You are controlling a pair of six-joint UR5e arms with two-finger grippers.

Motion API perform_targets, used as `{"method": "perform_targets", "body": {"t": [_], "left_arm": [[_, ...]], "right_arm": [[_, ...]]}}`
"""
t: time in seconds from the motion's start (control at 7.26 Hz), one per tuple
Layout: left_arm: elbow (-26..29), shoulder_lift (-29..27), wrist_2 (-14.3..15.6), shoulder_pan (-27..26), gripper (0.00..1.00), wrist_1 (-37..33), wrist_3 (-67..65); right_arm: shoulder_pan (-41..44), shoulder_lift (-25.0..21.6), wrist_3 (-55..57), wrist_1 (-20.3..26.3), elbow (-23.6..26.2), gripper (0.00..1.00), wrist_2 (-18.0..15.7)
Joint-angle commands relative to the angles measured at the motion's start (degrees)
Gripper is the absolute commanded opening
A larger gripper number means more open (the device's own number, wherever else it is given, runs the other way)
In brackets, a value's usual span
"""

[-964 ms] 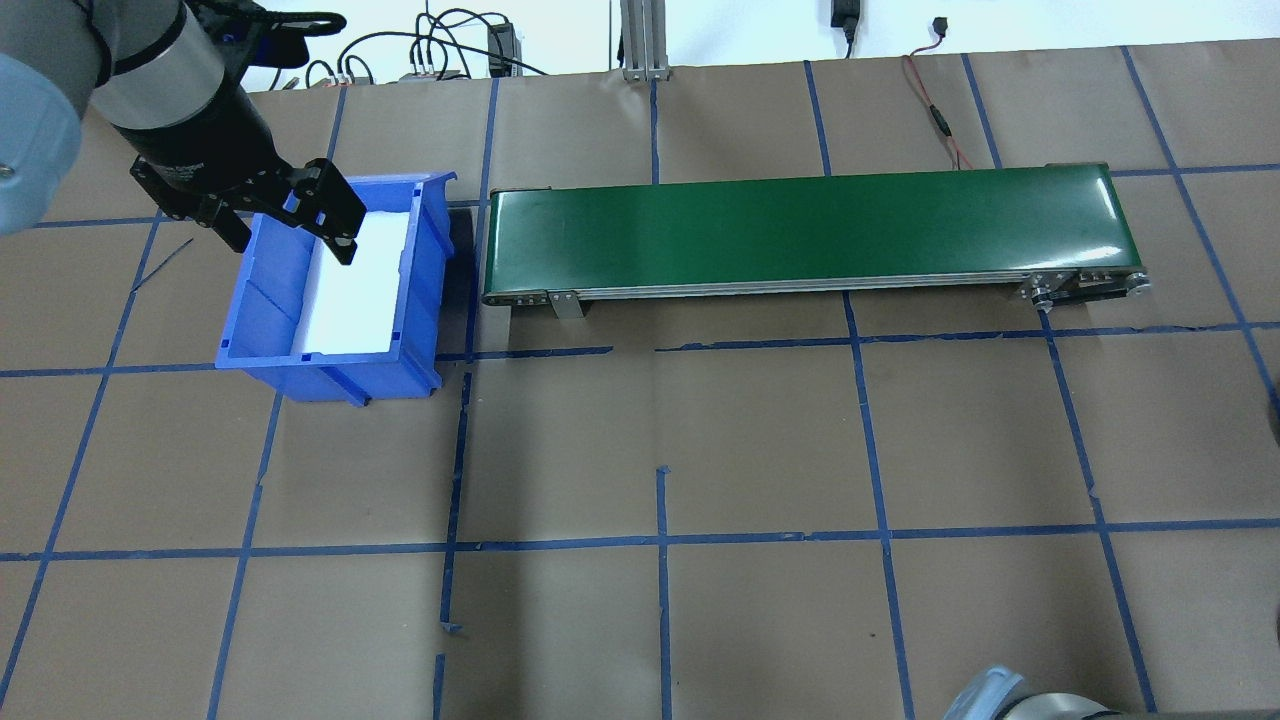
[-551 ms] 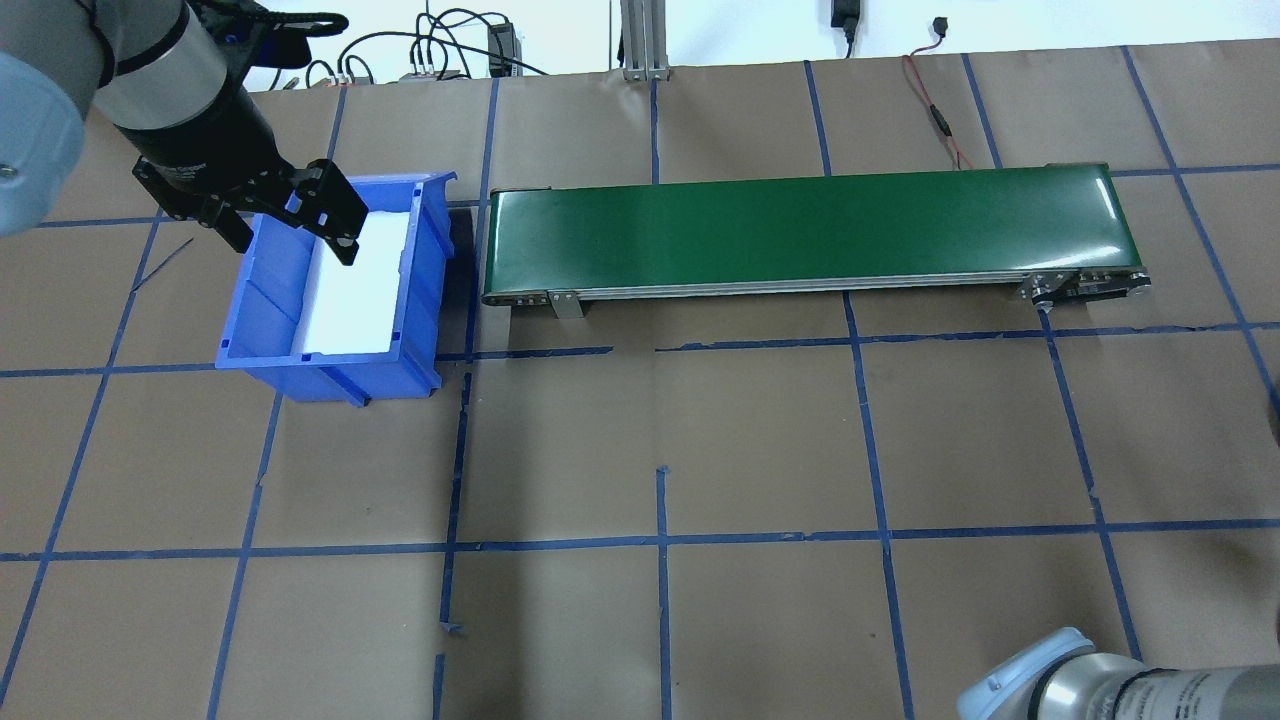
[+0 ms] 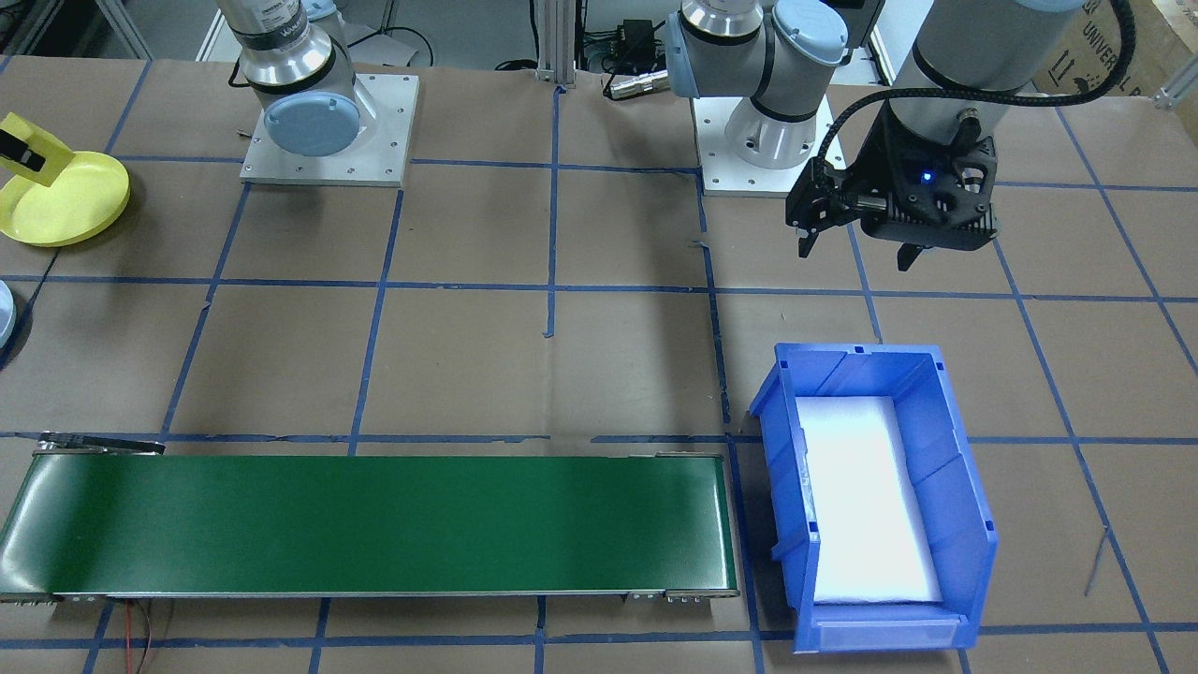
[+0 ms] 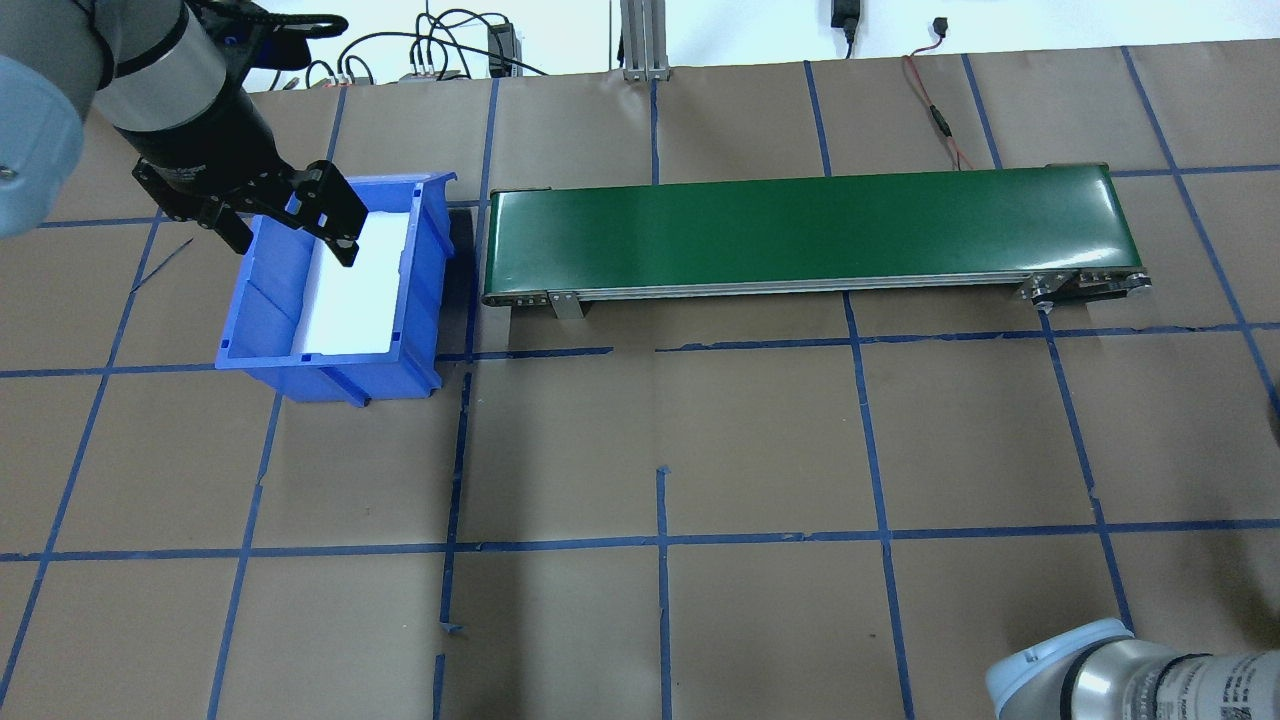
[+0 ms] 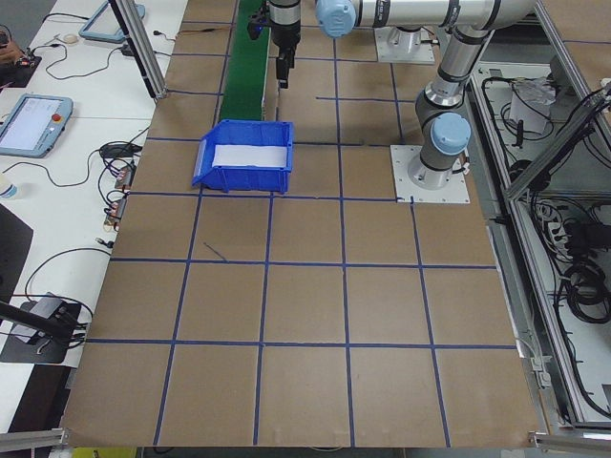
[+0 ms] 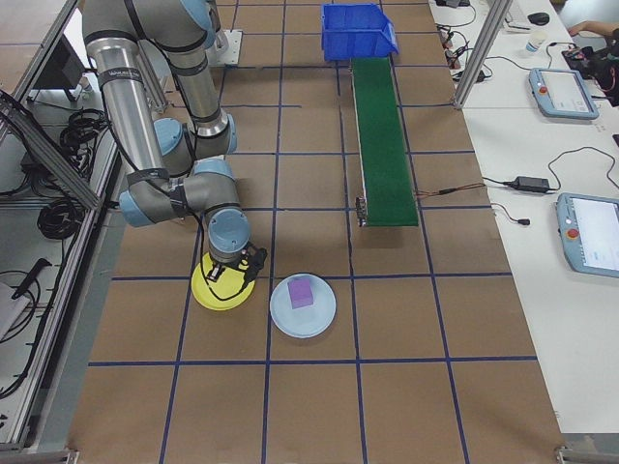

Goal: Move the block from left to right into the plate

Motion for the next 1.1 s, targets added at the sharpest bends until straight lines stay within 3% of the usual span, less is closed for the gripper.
{"method": "perform_targets", "body": {"t": [0.0,0.14,0.41,0.69,0.96], "left_arm": [[0.00,0.00,-0.03,-0.09,1.00,0.05,0.02],[0.09,0.00,-0.03,0.00,1.00,0.05,-0.07],[0.09,0.00,-0.03,0.00,1.00,0.05,-0.07],[0.09,0.00,-0.03,0.00,1.00,0.05,0.02],[0.00,0.00,-0.03,-0.09,1.00,-0.04,0.02]], "right_arm": [[-0.12,0.33,0.96,0.21,-0.26,1.00,0.49],[1.10,-0.89,1.84,0.56,-1.47,1.00,0.49],[13.60,-2.30,5.44,2.31,-6.64,1.00,-1.69],[30.82,-4.76,24.44,14.75,-15.34,1.00,-1.10],[47.00,-6.78,41.13,18.04,-21.24,1.00,-1.09]]}}
